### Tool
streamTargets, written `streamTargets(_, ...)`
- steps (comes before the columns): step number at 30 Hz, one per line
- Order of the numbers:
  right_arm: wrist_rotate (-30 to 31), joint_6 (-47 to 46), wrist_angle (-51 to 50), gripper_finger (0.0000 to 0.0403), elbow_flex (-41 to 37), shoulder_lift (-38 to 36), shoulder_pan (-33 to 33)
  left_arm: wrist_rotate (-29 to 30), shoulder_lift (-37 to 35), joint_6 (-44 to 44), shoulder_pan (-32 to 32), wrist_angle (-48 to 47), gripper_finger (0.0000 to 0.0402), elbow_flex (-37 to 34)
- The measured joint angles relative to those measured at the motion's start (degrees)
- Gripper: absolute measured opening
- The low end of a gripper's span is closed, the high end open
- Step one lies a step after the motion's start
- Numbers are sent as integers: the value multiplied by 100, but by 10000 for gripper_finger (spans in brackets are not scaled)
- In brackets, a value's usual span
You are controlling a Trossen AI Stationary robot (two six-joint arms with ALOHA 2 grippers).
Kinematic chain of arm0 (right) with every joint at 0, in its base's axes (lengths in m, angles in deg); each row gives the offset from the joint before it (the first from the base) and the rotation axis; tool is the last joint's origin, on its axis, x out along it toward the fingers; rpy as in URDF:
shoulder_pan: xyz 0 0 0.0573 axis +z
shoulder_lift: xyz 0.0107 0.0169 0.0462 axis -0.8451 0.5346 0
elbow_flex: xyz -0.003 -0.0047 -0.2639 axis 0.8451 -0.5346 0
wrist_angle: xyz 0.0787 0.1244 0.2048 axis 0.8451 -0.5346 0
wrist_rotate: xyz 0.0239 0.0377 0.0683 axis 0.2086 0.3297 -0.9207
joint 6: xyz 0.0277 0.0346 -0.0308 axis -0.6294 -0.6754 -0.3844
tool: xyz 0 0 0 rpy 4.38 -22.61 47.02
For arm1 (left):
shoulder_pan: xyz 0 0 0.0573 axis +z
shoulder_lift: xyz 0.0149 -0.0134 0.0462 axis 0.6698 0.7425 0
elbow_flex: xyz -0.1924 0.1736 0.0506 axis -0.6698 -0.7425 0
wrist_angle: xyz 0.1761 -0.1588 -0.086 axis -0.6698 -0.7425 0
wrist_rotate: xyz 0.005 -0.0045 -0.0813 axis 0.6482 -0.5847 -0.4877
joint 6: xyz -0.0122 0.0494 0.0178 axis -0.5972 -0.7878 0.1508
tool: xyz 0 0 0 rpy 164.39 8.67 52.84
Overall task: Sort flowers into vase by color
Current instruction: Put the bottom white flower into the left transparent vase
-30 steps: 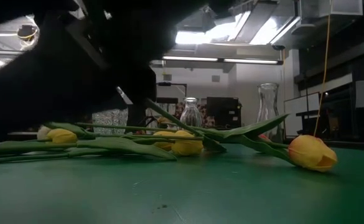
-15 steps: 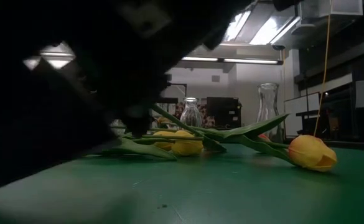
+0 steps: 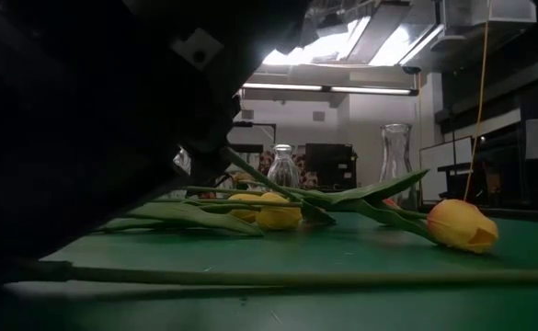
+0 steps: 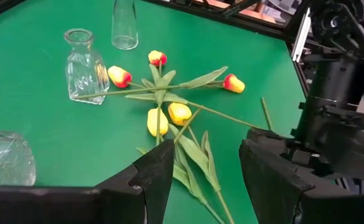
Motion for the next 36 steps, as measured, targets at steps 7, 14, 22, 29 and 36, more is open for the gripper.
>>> streamTargets(7,18,-241,35,20,2,-7,-23,-21,0,9,-107,3,179,0)
streamTargets(14,418,-78,276,9,-9,-225,-22,7,-9,65,-218,73,179,0)
streamTargets(22,1268,558,-140,6,-8,-807,-19,43,-453,190,-316,73,179,0)
streamTargets(29,2087,969,-990,7,-6,-1365,-57,366,-1143,56,-503,97,179,0)
streamTargets(36,2063,1498,-677,5,-6,-1860,-185,629,-1593,-238,-587,98,179,0)
